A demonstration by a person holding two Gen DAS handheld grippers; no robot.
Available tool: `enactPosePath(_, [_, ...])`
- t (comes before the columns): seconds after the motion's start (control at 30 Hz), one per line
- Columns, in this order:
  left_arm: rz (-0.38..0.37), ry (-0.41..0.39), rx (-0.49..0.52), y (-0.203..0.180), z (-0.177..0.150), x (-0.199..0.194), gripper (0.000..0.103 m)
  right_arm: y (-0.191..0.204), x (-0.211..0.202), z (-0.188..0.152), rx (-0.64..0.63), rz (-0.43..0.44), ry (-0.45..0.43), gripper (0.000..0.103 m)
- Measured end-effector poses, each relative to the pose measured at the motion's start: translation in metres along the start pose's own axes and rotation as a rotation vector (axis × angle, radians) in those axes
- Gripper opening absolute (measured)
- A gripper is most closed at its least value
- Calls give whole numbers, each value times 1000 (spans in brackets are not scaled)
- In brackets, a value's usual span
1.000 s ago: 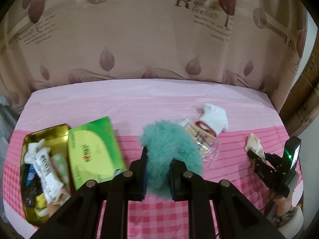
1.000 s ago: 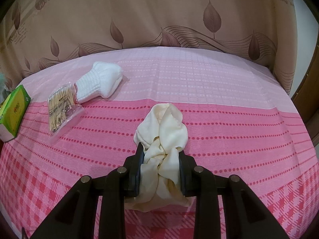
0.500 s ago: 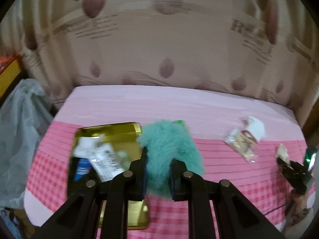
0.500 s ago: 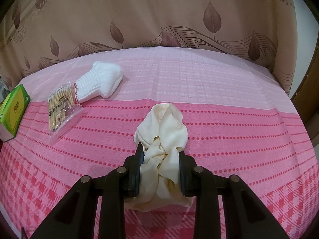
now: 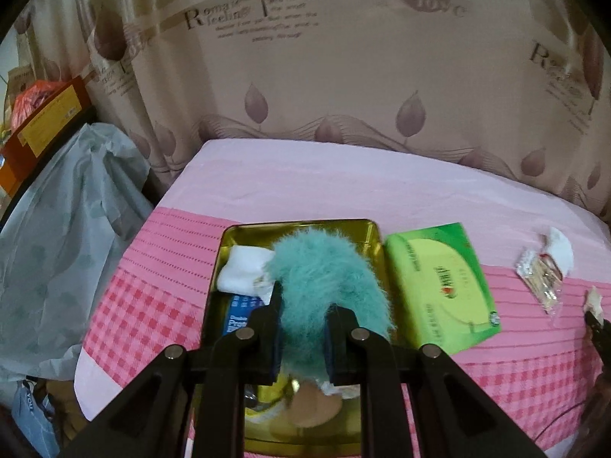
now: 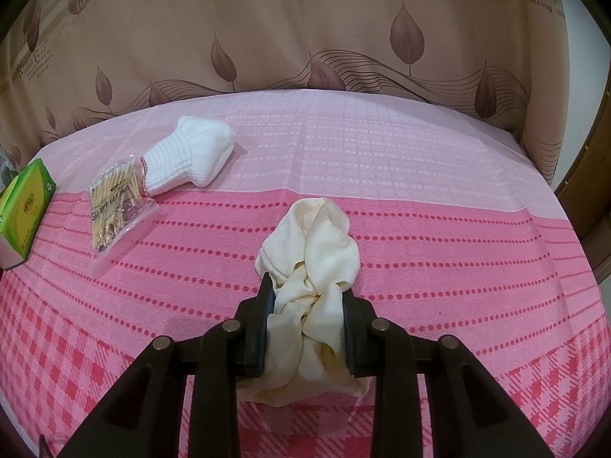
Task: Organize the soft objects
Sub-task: 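Lower the green pom-pom into the gold tin and open the left tool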
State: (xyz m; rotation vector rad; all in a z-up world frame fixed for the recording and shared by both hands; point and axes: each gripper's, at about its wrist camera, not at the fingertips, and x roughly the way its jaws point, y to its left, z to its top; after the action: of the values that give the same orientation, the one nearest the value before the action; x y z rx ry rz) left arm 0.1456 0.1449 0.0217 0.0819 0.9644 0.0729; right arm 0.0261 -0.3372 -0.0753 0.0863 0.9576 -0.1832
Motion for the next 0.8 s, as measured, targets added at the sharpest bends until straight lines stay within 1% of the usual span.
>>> enactPosePath(0.3, [47, 45, -26, 22, 1, 36, 16, 1, -1, 0, -7, -11, 0, 28])
enactPosePath(0.53, [77, 88, -44, 39, -11, 57, 16, 0, -1, 0, -9, -13, 1, 28])
enactPosePath(0.73, [82, 122, -53, 46, -20, 71, 17, 1, -1, -1, -12, -19, 1, 28])
enactPosePath(0.8, [88, 133, -52, 47, -23, 74, 20, 1, -1, -1, -15, -24, 1, 28])
